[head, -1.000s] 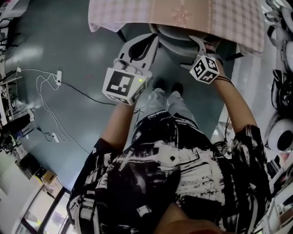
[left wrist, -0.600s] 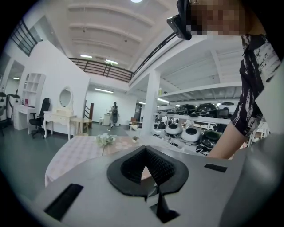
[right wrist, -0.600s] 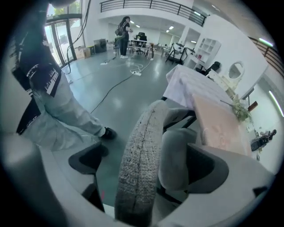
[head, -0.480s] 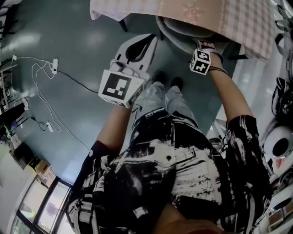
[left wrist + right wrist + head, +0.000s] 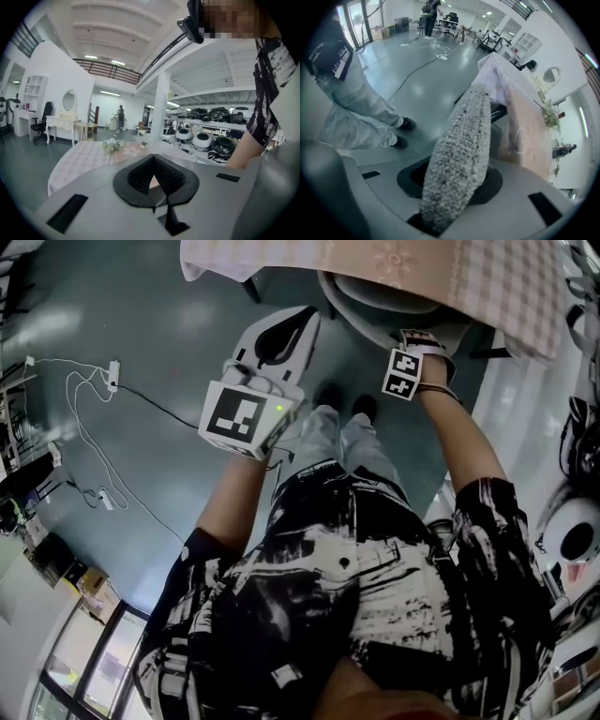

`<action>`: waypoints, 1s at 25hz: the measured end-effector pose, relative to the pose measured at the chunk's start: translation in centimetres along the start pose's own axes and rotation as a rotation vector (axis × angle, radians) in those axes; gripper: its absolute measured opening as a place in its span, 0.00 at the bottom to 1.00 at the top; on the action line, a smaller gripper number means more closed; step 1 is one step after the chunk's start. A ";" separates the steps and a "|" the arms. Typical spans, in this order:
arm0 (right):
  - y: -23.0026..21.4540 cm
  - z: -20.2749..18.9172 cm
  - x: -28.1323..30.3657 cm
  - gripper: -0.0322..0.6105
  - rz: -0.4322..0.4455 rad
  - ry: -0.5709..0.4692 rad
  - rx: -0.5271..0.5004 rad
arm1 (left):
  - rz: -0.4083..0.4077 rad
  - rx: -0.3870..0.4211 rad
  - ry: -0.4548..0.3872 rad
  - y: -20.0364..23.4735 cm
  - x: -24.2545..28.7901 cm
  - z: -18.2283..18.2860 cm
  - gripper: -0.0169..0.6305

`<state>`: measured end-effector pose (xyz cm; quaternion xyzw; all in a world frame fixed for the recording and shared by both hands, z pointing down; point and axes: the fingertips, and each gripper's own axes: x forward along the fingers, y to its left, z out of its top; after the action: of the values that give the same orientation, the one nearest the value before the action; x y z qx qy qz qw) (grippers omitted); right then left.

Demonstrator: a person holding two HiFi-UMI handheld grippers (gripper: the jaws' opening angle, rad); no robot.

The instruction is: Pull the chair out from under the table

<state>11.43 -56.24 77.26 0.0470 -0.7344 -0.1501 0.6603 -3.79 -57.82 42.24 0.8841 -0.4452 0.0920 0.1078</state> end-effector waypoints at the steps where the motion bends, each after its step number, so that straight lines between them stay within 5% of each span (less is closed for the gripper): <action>1: -0.3 -0.1 0.1 0.25 -0.023 0.002 0.012 | 0.001 -0.003 0.005 0.1 0.1 -0.1 0.03; 25: 1.3 0.4 -0.7 0.14 -0.033 -0.010 0.024 | -0.058 0.017 -0.001 -0.5 0.0 0.4 0.03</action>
<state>11.25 -54.78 76.92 0.0666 -0.7385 -0.1523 0.6535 -3.37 -57.69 41.81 0.8976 -0.4187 0.0922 0.1025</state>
